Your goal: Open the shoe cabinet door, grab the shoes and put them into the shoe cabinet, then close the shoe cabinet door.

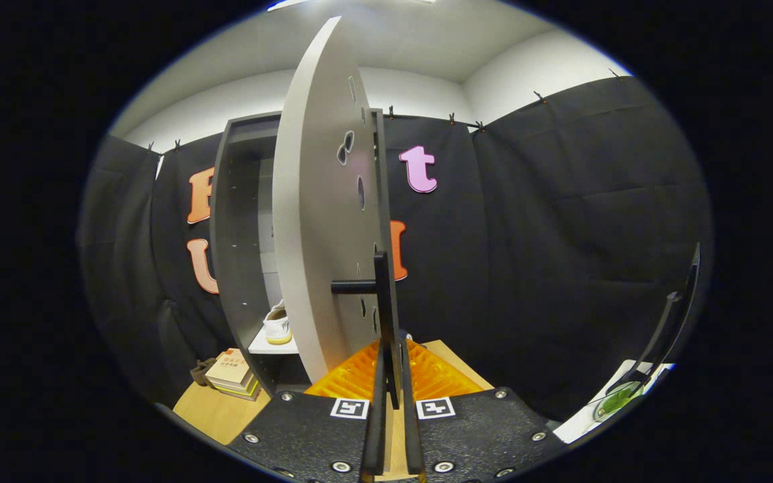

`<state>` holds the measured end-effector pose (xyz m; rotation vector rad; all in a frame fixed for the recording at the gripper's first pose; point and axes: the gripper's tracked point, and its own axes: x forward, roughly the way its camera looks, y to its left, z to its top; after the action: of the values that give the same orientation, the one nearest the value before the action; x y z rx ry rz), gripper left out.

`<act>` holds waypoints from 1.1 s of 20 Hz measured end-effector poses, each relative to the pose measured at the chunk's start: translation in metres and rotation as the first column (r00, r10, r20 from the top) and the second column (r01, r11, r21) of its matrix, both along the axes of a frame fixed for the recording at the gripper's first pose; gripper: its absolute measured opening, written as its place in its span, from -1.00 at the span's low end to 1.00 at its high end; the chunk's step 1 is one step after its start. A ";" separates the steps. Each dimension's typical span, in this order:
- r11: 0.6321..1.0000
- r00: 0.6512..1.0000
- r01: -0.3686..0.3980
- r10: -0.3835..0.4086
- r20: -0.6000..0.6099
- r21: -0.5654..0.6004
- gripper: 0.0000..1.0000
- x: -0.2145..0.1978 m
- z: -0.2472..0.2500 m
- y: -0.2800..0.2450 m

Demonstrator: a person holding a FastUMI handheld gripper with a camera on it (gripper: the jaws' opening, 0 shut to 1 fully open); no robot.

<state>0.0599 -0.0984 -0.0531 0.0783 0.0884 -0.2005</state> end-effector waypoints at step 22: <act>0.992 0.993 0.118 -0.119 -0.019 -0.045 -0.91 -0.032 -0.001 -0.058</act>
<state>0.0282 -0.1566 -0.0539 0.0377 0.1005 -0.3222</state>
